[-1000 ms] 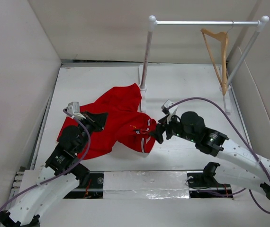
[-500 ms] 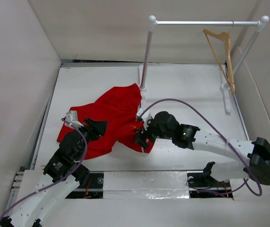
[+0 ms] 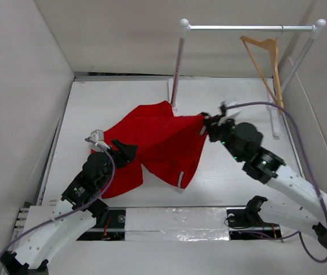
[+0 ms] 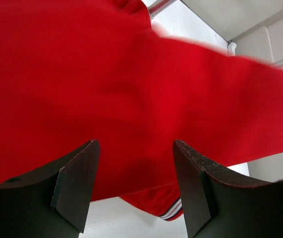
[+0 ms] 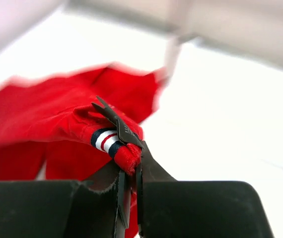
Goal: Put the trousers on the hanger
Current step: Flatten out the trousers at the center of the board.
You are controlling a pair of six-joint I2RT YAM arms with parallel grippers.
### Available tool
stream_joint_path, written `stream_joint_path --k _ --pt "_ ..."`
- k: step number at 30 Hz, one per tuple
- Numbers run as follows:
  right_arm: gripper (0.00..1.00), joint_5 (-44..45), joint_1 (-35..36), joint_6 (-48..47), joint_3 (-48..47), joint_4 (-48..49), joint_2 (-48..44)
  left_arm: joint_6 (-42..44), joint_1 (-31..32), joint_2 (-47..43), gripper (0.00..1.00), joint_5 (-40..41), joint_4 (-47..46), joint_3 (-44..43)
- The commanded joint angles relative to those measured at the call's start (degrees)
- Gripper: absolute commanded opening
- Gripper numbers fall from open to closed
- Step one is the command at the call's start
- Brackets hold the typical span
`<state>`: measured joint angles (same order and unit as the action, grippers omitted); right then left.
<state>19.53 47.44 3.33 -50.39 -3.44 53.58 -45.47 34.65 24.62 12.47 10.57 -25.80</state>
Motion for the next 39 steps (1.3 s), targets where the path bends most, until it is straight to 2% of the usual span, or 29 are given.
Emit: stream_joint_path --k 1,5,11,14,19,22,23,27,31,37,39 --pt "0.00 9.57 -8.47 3.25 -0.77 -0.33 -9.01 -0.05 -0.11 2.09 0.58 -1.13 -5.29 0.84" --pt "0.00 5.70 -14.29 5.72 2.83 -4.99 -12.44 -1.45 -0.11 3.33 0.60 -0.43 -6.88 2.51" --pt "0.00 10.35 -18.69 7.48 6.27 -8.59 -16.74 -3.48 -0.11 2.80 0.59 3.08 -3.55 4.88" --pt "0.00 9.92 -21.07 8.62 6.79 -8.07 -18.59 -7.85 -0.11 2.63 0.58 7.99 -0.04 5.50" --pt "0.00 12.02 -21.07 9.15 6.53 -9.21 -21.32 -16.02 -0.11 -0.27 0.59 17.05 8.31 6.99" --pt "0.00 12.64 -21.07 8.97 5.92 -9.21 -23.51 -18.50 -0.11 -1.51 0.57 18.81 8.94 9.01" --pt "0.00 12.81 -21.07 8.97 5.83 -9.47 -23.78 -20.16 -0.11 -0.64 0.53 19.25 9.20 9.19" --pt "0.00 12.64 -21.07 9.14 5.66 -9.91 -22.82 -21.06 -0.11 5.77 0.51 18.21 8.86 9.02" --pt "0.00 12.46 -21.07 9.85 6.79 -9.92 -22.21 -22.29 -0.11 11.23 0.53 18.47 10.53 6.91" --pt "0.00 12.11 -21.60 10.03 7.94 -9.30 -24.22 -21.94 -0.11 14.92 0.56 21.01 7.11 7.96" --pt "0.00 11.50 -21.60 10.20 8.11 -9.56 -24.49 -22.11 -0.11 19.92 0.57 22.94 4.12 8.40"
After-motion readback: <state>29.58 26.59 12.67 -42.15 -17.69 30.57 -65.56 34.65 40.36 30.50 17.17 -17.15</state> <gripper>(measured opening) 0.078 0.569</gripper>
